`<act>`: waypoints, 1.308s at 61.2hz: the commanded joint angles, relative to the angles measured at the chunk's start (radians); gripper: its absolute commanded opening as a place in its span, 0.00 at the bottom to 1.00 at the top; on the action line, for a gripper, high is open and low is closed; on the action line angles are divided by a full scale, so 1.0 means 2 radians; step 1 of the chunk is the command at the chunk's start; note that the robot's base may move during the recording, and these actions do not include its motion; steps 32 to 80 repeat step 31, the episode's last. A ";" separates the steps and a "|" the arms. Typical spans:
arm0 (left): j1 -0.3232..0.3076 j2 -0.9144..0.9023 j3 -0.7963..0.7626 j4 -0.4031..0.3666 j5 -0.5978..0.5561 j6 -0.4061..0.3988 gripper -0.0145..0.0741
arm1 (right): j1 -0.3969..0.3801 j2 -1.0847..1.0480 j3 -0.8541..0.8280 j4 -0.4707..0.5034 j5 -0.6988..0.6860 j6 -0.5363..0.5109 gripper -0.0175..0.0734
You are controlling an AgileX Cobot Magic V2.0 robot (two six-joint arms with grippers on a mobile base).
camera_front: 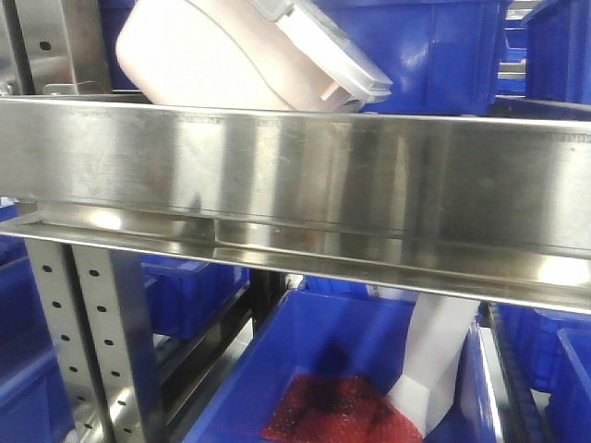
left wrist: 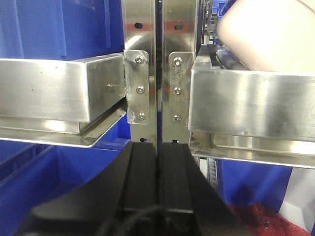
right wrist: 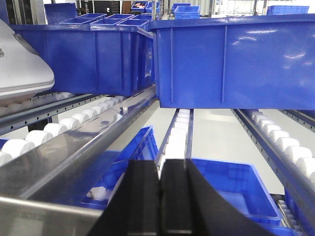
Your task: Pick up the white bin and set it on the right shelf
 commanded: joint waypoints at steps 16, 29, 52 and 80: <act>-0.002 -0.006 0.005 -0.004 -0.047 -0.004 0.03 | 0.000 -0.009 -0.001 -0.003 -0.042 0.001 0.27; -0.002 -0.005 0.005 -0.004 -0.047 -0.004 0.03 | 0.000 -0.009 -0.001 -0.003 -0.042 0.001 0.27; -0.002 -0.005 0.005 -0.004 -0.047 -0.004 0.03 | -0.001 -0.009 -0.001 -0.003 -0.042 0.001 0.27; -0.002 -0.005 0.005 -0.004 -0.047 -0.004 0.03 | -0.001 -0.009 -0.001 -0.003 -0.042 0.001 0.27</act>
